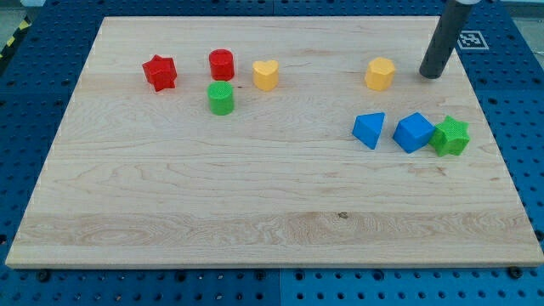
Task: Move the yellow hexagon to the yellow heart
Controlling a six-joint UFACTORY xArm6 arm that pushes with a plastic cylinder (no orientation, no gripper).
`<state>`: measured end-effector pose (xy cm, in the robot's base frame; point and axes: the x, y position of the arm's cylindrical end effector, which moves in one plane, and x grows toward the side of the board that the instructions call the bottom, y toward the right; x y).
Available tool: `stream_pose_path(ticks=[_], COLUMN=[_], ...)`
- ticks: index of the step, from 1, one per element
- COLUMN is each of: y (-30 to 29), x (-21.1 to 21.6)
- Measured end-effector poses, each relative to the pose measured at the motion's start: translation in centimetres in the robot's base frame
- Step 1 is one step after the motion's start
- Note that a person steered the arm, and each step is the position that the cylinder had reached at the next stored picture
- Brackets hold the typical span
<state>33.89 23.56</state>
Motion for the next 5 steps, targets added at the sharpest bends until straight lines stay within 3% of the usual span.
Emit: stream_pose_path(ticks=[1,5], y=[-0.3,-18.3], x=[0.0,0.0])
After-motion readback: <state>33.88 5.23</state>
